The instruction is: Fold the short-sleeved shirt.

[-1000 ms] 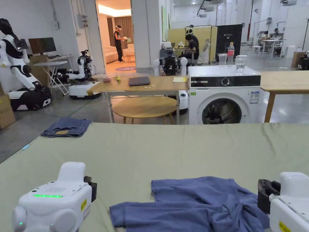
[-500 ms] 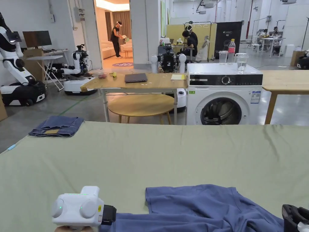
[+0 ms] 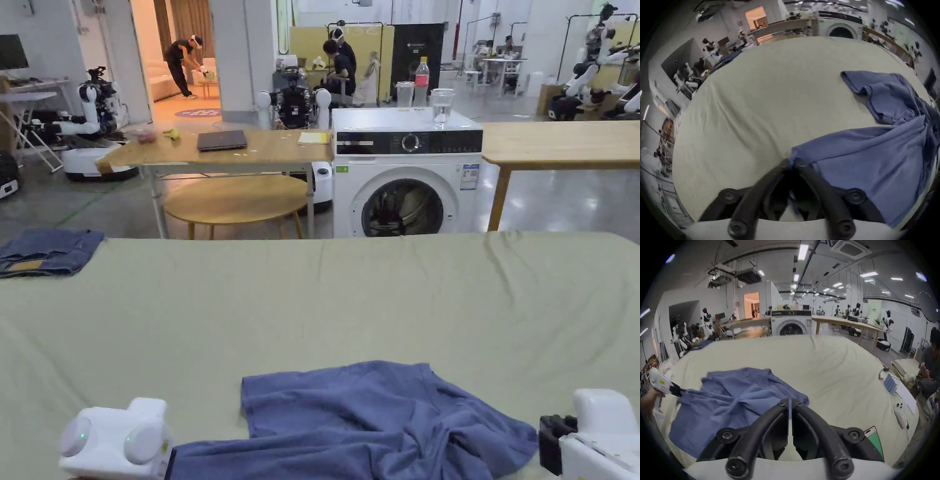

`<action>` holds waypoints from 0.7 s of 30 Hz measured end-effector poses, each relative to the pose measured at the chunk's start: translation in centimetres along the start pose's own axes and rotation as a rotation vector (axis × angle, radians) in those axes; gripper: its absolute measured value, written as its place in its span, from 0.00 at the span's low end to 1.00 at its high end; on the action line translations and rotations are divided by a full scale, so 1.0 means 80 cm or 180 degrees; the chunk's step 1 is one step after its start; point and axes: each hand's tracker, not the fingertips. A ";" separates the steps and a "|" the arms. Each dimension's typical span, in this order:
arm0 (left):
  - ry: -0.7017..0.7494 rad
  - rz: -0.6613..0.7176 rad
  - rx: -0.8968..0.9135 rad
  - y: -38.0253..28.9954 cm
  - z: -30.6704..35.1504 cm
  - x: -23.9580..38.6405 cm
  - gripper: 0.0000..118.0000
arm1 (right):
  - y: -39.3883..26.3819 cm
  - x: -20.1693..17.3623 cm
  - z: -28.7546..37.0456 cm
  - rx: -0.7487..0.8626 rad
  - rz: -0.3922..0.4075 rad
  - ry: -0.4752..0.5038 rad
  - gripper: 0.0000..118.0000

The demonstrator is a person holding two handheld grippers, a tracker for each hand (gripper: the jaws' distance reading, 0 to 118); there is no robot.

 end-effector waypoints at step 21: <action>-0.0166 0.0218 0.0607 0.039 0.087 -0.036 0.00 | -0.018 0.014 -0.153 -0.0946 0.0092 0.0300 0.07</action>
